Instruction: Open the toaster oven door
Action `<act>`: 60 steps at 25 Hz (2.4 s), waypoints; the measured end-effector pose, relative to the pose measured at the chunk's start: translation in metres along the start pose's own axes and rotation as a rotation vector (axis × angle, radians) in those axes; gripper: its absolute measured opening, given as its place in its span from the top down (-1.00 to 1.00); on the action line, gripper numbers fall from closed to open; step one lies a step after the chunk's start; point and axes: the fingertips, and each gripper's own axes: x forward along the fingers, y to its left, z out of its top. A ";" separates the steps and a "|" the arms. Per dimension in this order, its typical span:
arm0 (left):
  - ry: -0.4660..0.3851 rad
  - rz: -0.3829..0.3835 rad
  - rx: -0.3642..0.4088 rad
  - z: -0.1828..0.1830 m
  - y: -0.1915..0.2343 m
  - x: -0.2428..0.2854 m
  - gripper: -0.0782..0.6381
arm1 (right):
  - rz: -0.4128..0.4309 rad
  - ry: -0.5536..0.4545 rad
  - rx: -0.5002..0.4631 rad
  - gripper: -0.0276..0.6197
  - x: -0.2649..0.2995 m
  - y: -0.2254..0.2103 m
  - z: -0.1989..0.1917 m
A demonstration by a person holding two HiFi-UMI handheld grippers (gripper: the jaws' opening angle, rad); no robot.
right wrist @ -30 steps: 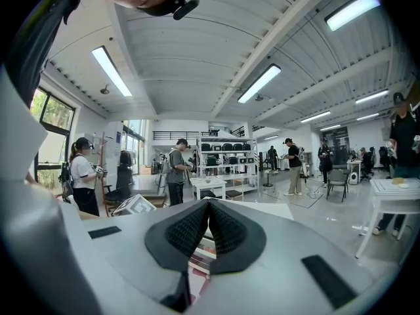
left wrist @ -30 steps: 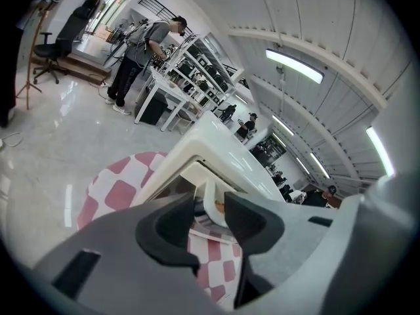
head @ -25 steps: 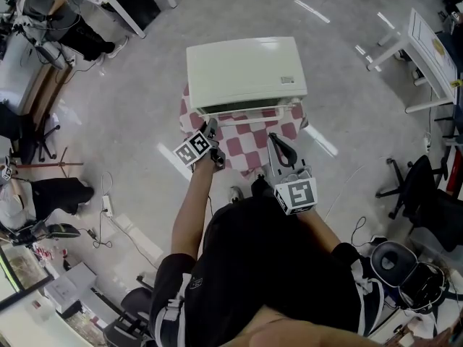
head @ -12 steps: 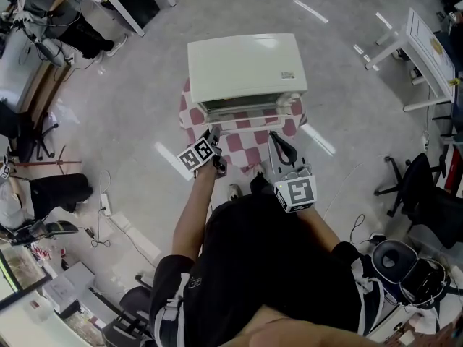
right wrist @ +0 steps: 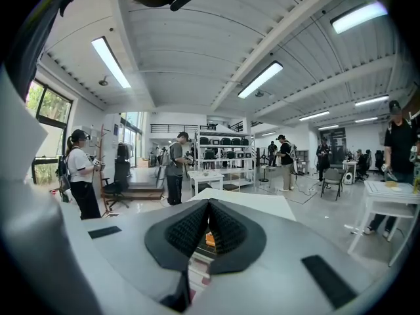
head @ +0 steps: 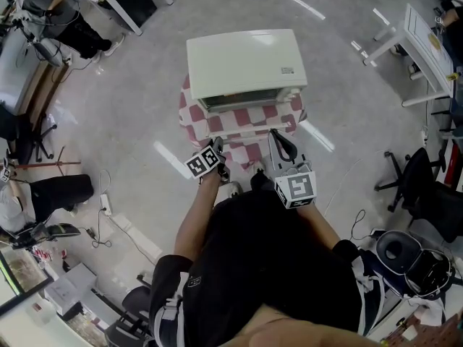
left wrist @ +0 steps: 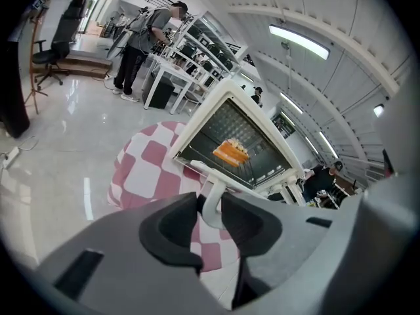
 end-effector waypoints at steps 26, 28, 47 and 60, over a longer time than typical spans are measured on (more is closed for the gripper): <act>0.033 -0.005 0.005 -0.016 0.011 0.003 0.45 | -0.088 0.425 0.457 0.82 0.026 -0.102 -0.139; 0.034 -0.005 0.002 -0.016 0.011 0.003 0.45 | -0.099 0.460 0.501 0.76 0.028 -0.110 -0.153; 0.019 -0.005 -0.011 -0.016 0.012 0.004 0.45 | -0.118 0.622 1.078 0.44 0.029 -0.138 -0.267; 0.003 0.007 -0.014 -0.017 0.013 0.004 0.45 | -0.071 0.593 1.172 0.68 0.033 -0.134 -0.271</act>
